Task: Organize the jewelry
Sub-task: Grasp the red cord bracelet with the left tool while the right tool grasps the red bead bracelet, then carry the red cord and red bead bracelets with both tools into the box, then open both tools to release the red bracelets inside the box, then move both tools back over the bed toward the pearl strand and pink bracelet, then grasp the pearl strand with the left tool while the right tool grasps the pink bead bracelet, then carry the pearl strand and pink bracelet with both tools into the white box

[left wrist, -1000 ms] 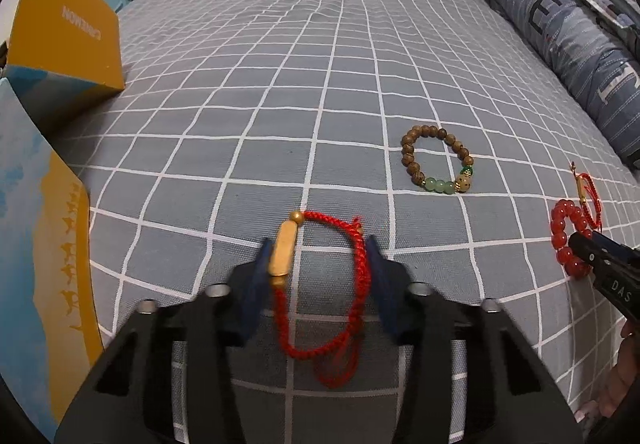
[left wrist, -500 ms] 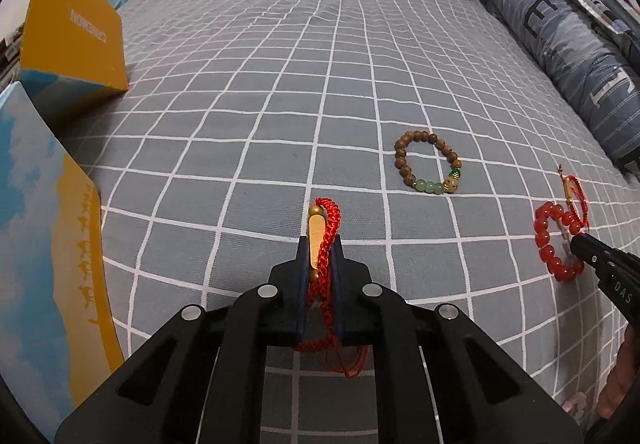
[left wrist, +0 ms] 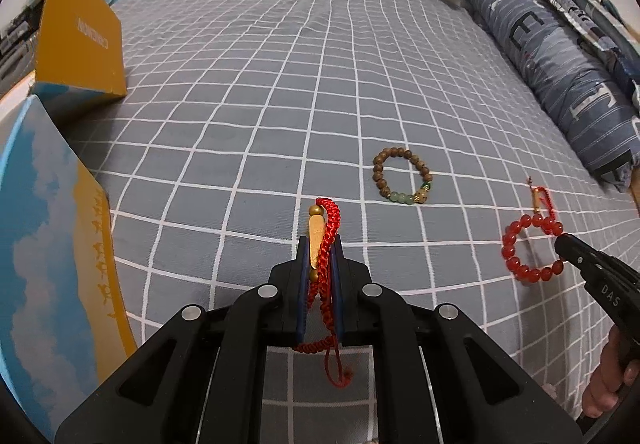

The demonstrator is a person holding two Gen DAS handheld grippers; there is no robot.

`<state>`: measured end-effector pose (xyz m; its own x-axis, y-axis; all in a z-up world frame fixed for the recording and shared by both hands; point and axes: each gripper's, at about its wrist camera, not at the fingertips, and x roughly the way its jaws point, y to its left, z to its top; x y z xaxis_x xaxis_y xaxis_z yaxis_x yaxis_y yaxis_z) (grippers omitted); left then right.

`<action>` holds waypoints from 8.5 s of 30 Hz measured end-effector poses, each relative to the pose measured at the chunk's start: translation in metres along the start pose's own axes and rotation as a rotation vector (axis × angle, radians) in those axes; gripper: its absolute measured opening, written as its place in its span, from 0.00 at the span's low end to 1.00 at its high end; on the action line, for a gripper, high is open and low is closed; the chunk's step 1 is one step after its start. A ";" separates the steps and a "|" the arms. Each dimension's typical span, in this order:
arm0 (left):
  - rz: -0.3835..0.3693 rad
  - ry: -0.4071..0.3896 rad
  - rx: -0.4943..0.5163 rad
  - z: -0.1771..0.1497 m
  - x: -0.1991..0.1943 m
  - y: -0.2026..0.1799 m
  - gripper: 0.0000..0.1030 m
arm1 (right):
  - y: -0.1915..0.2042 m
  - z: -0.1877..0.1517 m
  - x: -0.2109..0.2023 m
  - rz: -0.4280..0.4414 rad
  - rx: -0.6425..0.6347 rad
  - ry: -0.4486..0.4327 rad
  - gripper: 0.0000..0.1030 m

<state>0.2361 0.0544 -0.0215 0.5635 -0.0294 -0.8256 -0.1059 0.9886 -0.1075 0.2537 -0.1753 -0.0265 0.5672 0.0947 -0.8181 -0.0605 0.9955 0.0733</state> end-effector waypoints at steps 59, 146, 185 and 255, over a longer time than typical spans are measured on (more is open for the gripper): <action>0.125 -0.171 -0.082 -0.029 -0.207 0.112 0.09 | 0.147 0.008 -0.166 0.144 -0.150 -0.182 0.13; 0.170 -0.212 -0.115 -0.076 -0.223 0.146 0.94 | 0.205 -0.050 -0.179 0.164 -0.283 -0.201 0.93; -0.083 -0.055 0.172 -0.109 -0.029 -0.049 0.94 | -0.020 -0.137 -0.060 -0.054 0.041 0.036 0.93; -0.107 0.021 0.155 -0.093 -0.086 -0.034 0.10 | 0.000 -0.118 -0.106 0.013 0.079 -0.003 0.10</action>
<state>0.1151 0.0096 0.0020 0.5474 -0.1374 -0.8255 0.0820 0.9905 -0.1104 0.0961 -0.1865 -0.0072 0.5695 0.1072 -0.8150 -0.0025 0.9917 0.1287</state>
